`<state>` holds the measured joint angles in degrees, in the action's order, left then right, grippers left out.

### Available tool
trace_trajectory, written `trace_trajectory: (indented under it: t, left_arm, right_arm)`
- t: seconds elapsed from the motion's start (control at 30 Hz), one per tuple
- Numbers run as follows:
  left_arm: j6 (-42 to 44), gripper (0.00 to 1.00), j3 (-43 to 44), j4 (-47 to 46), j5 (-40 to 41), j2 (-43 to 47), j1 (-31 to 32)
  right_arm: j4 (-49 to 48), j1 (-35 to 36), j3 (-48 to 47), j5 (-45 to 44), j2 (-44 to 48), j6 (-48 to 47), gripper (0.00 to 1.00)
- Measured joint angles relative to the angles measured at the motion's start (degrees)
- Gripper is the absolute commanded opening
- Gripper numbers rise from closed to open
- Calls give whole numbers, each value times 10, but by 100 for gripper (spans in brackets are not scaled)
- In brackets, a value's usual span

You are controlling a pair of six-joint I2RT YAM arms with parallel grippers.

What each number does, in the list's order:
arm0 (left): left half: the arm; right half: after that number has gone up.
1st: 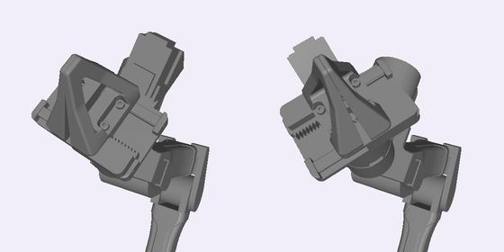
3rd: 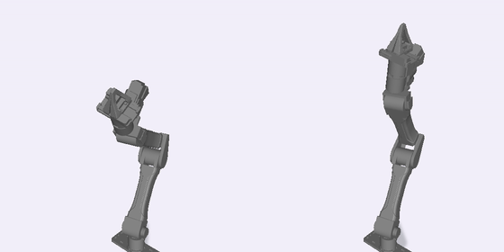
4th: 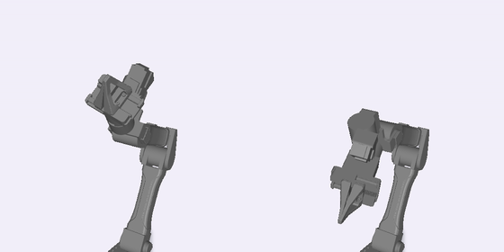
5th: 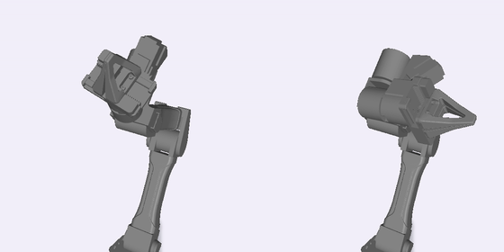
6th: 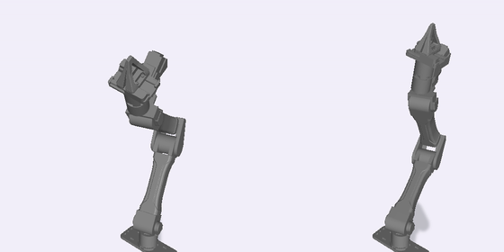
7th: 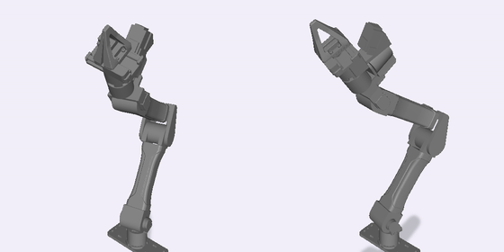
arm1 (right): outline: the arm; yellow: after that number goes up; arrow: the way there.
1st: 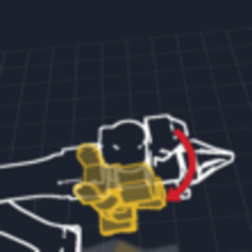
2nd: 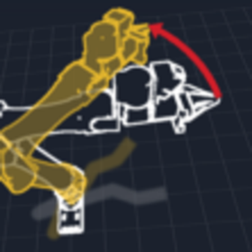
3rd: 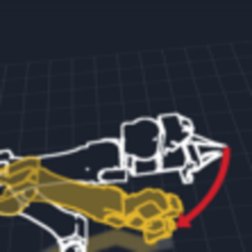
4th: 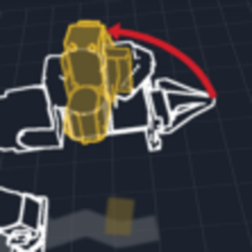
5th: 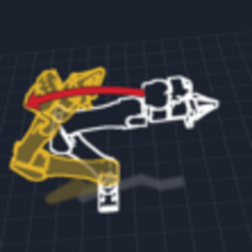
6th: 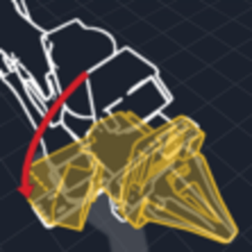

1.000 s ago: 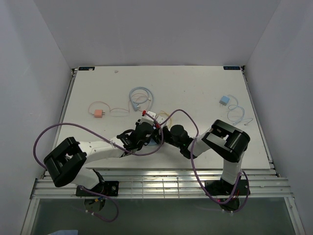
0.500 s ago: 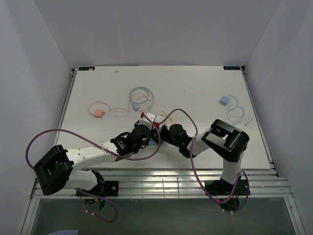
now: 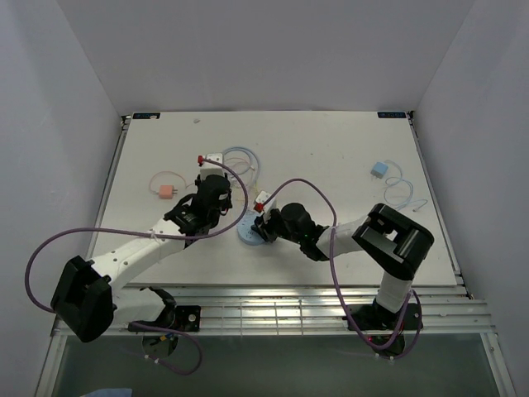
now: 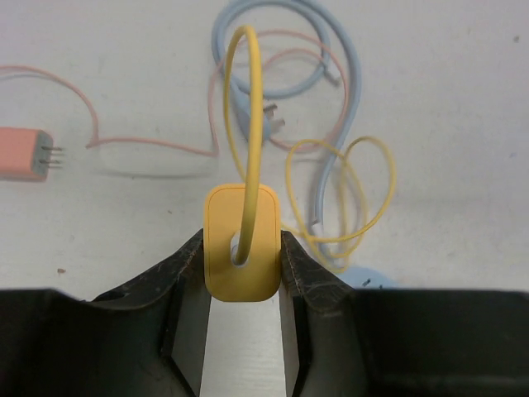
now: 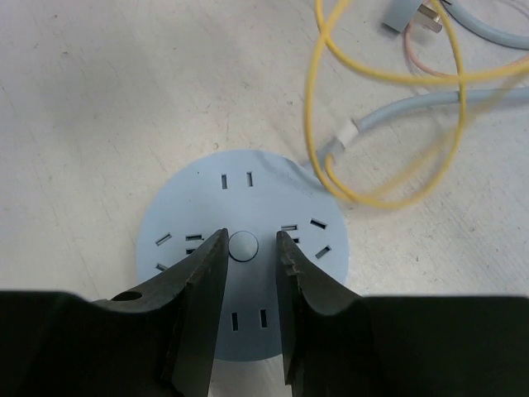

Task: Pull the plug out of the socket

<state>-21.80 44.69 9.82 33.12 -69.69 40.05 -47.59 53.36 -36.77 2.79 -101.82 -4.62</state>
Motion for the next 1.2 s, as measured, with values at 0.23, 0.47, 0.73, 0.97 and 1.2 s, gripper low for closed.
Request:
trace_trajectory:
  t: [0.23,0.47,0.73,0.97,1.2]
  left_arm:
    - [-75,0,126,102,15,-23,-69]
    - [-183,0,135,221,25,-30,-87]
    - [-274,3,38,272,5,43,-105]
    - [-337,20,-43,283,-26,46,-105]
    - [-374,86,-73,289,-54,47,-105]
  right_arm:
    - [85,-2,-17,0,31,-8,42]
    - [223,-13,-21,14,104,-16,74]
    - [318,-55,-59,-25,281,30,90]
    - [402,-127,-74,-124,384,88,90]
    - [478,-158,-66,-147,411,124,90]
